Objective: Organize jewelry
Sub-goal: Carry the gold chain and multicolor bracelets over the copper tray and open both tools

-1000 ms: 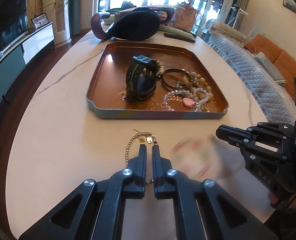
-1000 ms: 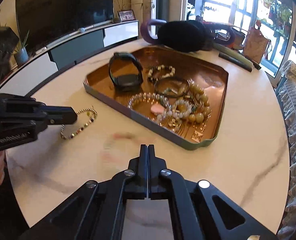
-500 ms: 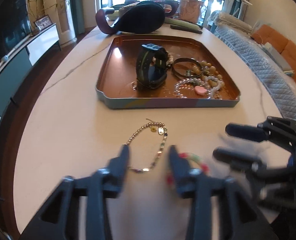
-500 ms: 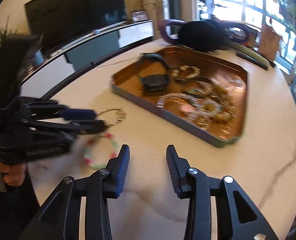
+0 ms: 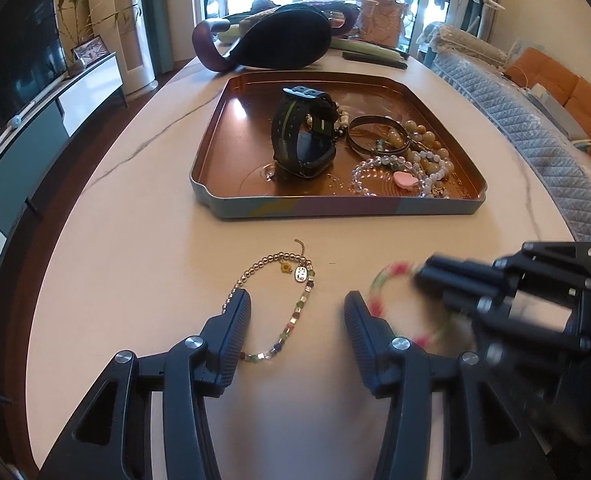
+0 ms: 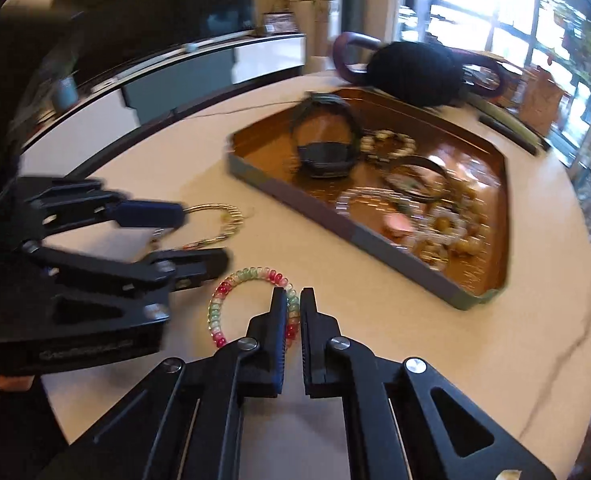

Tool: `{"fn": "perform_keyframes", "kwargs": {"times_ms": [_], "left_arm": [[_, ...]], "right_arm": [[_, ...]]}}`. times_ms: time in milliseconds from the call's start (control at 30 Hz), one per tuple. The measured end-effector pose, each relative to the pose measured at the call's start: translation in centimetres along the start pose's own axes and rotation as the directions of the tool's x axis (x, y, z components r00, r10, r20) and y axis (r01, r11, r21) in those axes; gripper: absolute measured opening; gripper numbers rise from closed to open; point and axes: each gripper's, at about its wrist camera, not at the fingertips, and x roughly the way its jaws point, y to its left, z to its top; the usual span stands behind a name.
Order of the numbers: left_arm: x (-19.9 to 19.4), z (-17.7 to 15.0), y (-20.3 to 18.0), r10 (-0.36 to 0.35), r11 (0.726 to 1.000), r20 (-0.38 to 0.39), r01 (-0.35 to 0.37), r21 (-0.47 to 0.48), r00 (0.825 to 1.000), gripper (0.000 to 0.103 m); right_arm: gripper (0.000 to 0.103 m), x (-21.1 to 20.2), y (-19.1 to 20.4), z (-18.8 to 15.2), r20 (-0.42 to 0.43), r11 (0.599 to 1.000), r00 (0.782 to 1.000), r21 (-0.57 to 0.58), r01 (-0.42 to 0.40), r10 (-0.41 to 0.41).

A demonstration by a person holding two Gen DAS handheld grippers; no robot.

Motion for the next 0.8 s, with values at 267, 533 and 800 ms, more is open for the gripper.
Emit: {"fn": "perform_keyframes", "kwargs": {"times_ms": [267, 533, 800], "left_arm": [[-0.2, -0.3, -1.1, -0.075, 0.997, 0.014, 0.075, 0.013, 0.997, 0.003], [-2.5, 0.6, -2.0, -0.169, 0.985, 0.069, 0.167, 0.031, 0.983, 0.003], [-5.6, 1.6, -0.6, -0.234, 0.970, 0.144, 0.240, -0.025, 0.961, 0.003]], "right_arm": [[0.005, -0.5, -4.8, -0.5, -0.008, 0.975, 0.995, 0.201, 0.098, -0.098], [0.005, -3.0, -5.0, 0.2, 0.094, 0.983, 0.996, 0.180, -0.025, 0.008], [0.005, -6.0, -6.2, 0.8, 0.156, 0.980, 0.988, 0.197, -0.043, 0.012]]}}
